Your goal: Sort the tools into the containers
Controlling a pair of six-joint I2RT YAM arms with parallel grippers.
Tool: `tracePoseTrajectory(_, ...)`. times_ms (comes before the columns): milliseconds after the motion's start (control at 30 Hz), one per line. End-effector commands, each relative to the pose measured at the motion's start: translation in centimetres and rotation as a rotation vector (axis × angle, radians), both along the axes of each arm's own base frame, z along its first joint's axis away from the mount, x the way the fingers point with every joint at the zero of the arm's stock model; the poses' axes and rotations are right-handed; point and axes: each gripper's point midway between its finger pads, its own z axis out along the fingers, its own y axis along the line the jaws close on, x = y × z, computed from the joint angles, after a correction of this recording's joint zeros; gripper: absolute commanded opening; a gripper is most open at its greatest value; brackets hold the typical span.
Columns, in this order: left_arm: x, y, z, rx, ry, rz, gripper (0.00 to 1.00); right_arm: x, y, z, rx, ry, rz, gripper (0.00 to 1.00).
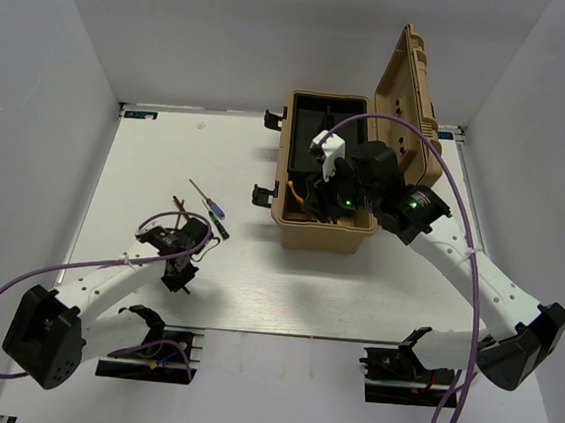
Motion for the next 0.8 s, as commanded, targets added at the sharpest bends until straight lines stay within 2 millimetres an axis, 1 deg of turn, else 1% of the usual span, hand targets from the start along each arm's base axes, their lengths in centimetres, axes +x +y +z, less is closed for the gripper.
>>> tracePoseTrajectory(0,2.4,-0.1,4.1,0.012,-0.124,-0.05,0.0,-0.3,0.3,1.3,0.038,-0.033,0.032,0.45)
tracePoseTrajectory(33,2.4,0.3,4.6,0.035,-0.126,-0.056,0.0,-0.4,0.3,1.4,0.039,-0.032,0.036,0.43)
tracePoseTrajectory(67,2.6,0.2,5.2,0.028,-0.139,-0.055,0.0,-0.3,0.4,1.3,0.039,-0.032,0.036,0.41)
tracePoseTrajectory(100,3.3,-0.1,6.2,0.029,-0.171,-0.071,0.0,-0.4,0.4,1.3,0.038,-0.029,0.039,0.4)
tracePoseTrajectory(133,3.4,0.0,6.6,0.042,-0.173,-0.082,0.0,-0.4,0.5,1.2,0.038,-0.03,0.041,0.38)
tracePoseTrajectory(200,3.9,-0.1,7.7,0.047,-0.191,-0.102,0.0,-0.3,0.4,1.2,0.036,-0.028,0.04,0.38)
tracePoseTrajectory(300,4.3,-0.1,8.6,0.054,-0.208,-0.114,0.0,-0.3,0.5,1.1,0.034,-0.025,0.04,0.38)
tracePoseTrajectory(367,4.3,-0.2,8.6,0.053,-0.208,-0.124,0.0,-0.2,0.5,1.3,0.035,-0.03,0.036,0.38)
tracePoseTrajectory(433,4.0,-0.3,8.0,0.051,-0.194,-0.136,0.0,-0.1,0.4,1.1,0.03,-0.026,0.031,0.38)
tracePoseTrajectory(533,3.7,-1.1,6.5,0.006,-0.17,-0.147,0.0,0.0,0.3,1.2,0.031,-0.034,0.023,0.38)
tracePoseTrajectory(567,3.2,-1.0,5.7,0.001,-0.157,-0.149,0.0,0.0,0.1,1.1,0.027,-0.028,0.019,0.38)
tracePoseTrajectory(633,3.1,-1.6,4.7,-0.031,-0.15,-0.155,0.0,0.0,0.2,1.1,0.03,-0.03,0.022,0.38)
tracePoseTrajectory(667,2.6,-1.5,3.8,-0.031,-0.13,-0.158,0.0,0.0,0.2,1.1,0.031,-0.031,0.021,0.38)
tracePoseTrajectory(733,2.5,-2.2,3.0,-0.07,-0.127,-0.165,0.0,0.0,0.2,1.0,0.028,-0.028,0.021,0.38)
tracePoseTrajectory(767,2.0,-2.1,2.0,-0.068,-0.099,-0.167,0.0,-0.1,0.1,1.2,0.031,-0.034,0.023,0.38)
